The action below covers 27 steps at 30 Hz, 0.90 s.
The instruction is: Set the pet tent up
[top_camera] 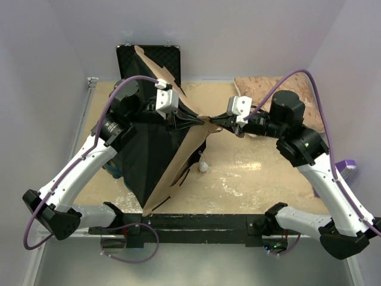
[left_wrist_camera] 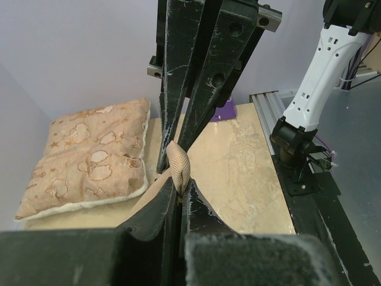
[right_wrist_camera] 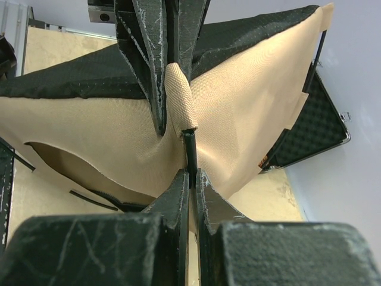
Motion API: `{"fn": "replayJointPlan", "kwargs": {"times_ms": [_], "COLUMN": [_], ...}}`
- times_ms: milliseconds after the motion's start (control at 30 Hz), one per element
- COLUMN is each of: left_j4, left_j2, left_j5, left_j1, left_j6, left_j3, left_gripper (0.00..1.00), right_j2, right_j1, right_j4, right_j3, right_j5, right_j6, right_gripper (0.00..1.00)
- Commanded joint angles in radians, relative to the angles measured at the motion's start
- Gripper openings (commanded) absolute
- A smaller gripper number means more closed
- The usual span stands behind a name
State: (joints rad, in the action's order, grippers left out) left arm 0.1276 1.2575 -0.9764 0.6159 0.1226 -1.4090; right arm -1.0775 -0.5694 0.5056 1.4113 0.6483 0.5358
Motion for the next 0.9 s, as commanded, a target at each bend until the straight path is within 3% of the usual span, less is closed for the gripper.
{"fn": "replayJointPlan", "kwargs": {"times_ms": [0, 433, 600, 867], "left_j4": [-0.111, -0.010, 0.012, 0.260], "left_j2": [-0.023, 0.033, 0.036, 0.091], "left_j5": [-0.033, 0.024, -0.028, 0.004], "left_j1": [0.008, 0.010, 0.013, 0.019], "left_j6": [-0.011, 0.011, 0.034, 0.178], "left_j3": [-0.025, -0.070, -0.064, -0.133], "left_gripper": [0.00, 0.00, 0.00, 0.00], "right_j2": [-0.022, -0.038, -0.044, -0.041], "right_j1": [-0.006, -0.020, -0.021, -0.021], "right_j4": [0.076, 0.096, 0.079, 0.068], "right_j3": [-0.009, 0.028, 0.028, 0.034], "right_j5": [0.010, 0.005, -0.012, -0.018], "right_j6": [0.009, 0.035, 0.018, 0.016], "right_gripper": [0.00, 0.00, 0.00, 0.00]}}
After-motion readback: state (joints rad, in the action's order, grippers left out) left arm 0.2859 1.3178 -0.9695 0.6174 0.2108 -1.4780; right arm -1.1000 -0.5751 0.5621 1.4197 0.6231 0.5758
